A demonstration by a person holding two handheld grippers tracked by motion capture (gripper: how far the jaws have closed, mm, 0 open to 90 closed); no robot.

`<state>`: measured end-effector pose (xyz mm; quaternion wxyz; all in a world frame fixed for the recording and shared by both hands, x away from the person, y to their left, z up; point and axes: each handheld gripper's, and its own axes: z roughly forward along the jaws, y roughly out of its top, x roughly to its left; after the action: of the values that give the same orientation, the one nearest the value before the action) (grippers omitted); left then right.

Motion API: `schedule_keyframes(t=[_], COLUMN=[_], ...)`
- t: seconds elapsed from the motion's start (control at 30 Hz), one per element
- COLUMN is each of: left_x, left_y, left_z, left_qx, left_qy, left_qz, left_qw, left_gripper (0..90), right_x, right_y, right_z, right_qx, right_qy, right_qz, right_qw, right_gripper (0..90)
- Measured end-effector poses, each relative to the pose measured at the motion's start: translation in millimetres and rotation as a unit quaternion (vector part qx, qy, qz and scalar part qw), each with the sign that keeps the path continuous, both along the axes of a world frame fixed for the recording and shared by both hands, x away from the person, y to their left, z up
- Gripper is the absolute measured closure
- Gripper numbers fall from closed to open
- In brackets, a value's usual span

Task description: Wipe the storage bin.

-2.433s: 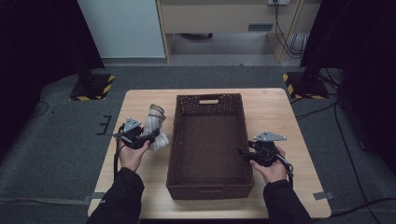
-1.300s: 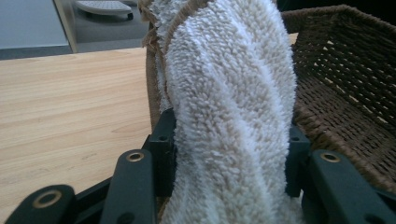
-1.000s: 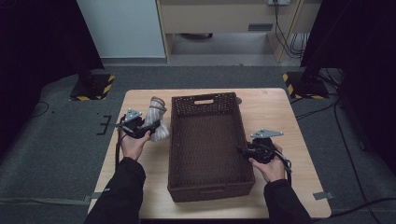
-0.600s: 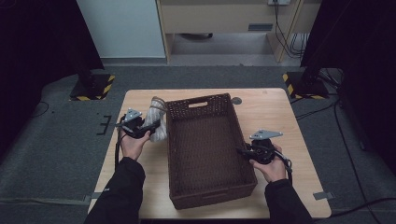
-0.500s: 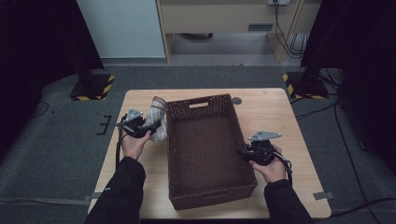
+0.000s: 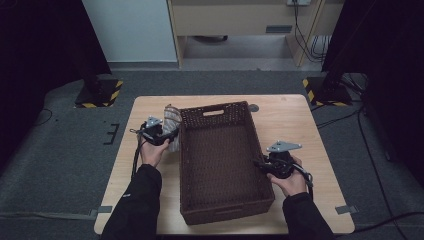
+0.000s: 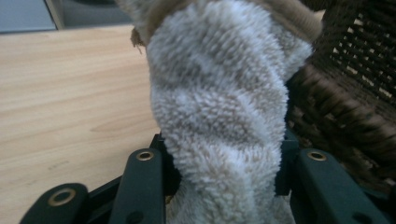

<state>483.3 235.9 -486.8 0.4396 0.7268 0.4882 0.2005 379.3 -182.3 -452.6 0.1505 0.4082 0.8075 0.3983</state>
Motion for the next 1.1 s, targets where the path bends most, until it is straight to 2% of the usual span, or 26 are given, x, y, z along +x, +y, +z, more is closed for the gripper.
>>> schedule_keyframes(t=[0.07, 0.13, 0.23, 0.33, 0.43, 0.5, 0.57, 0.63, 0.73, 0.77, 0.8, 0.83, 0.9, 1.0, 1.1], left_x=[1.1, 1.9, 3.5, 2.7, 2.0, 1.4, -0.2, -1.7, -5.3, -5.7, -5.8, -5.5, -3.4, 0.8, 4.1], left_y=[-1.1, -1.4, -1.8, -1.8, -0.9, 0.8, 4.3, 6.0, 9.7, 10.9, 11.4, 10.8, 9.1, 6.4, 5.7], left_z=[-3.0, -5.1, -14.2, -29.8, -31.7, -24.7, -12.8, 2.5, 24.9, 31.0, 35.5, 38.3, 37.0, 24.0, 4.8], left_qx=[0.002, 0.014, 0.055, 0.060, 0.046, 0.025, -0.006, -0.026, -0.049, -0.057, -0.053, -0.038, -0.028, -0.007, -0.011], left_qy=[0.008, 0.015, 0.043, 0.068, 0.070, 0.062, 0.044, 0.021, -0.017, -0.024, -0.028, -0.029, -0.025, -0.009, 0.010], left_qz=[0.003, 0.006, 0.006, 0.008, 0.012, 0.013, 0.016, 0.011, 0.004, -0.002, -0.005, -0.005, -0.004, 0.002, 0.012], left_qw=[1.0000, 0.9998, 0.9975, 0.9958, 0.9965, 0.9977, 0.9989, 0.9994, 0.9986, 0.9981, 0.9982, 0.9988, 0.9993, 0.9999, 0.9998], left_gripper=[59.7, 60.1, 60.3, 60.4, 60.5, 60.6, 61.0, 61.0, 60.9, 60.9, 60.8, 60.8, 60.8, 60.8, 60.8], right_x=[-0.1, -0.2, -0.2, -0.2, -0.2, -0.3, -0.7, -0.7, -0.9, -0.8, -0.6, -0.6, -0.7, -1.1, -0.9], right_y=[0.0, 0.0, -0.5, -0.2, -0.1, -0.1, 0.2, 0.3, 0.3, 0.3, 0.3, 0.3, 0.3, 0.3, 0.4], right_z=[0.0, 0.0, -0.2, -0.2, -0.2, -0.2, -0.1, -0.1, -0.1, -0.1, -0.2, -0.2, -0.2, -0.2, -0.1], right_qx=[0.001, 0.001, 0.000, -0.001, -0.001, 0.000, 0.000, 0.000, 0.000, 0.000, 0.001, 0.001, 0.000, 0.001, 0.001], right_qy=[0.001, 0.000, -0.001, -0.002, -0.002, -0.002, -0.001, -0.001, -0.001, -0.001, -0.001, -0.001, -0.001, -0.001, 0.000], right_qz=[0.000, -0.001, 0.001, 0.001, 0.001, 0.000, -0.002, -0.002, -0.003, -0.003, -0.003, -0.003, -0.003, -0.003, -0.003], right_qw=[1.0000, 1.0000, 1.0000, 1.0000, 1.0000, 1.0000, 1.0000, 1.0000, 1.0000, 1.0000, 1.0000, 1.0000, 1.0000, 1.0000, 1.0000], right_gripper=[66.9, 66.9, 66.7, 66.7, 66.6, 66.6, 66.6, 66.7, 66.6, 66.6, 66.6, 66.6, 66.5, 66.5, 66.5])
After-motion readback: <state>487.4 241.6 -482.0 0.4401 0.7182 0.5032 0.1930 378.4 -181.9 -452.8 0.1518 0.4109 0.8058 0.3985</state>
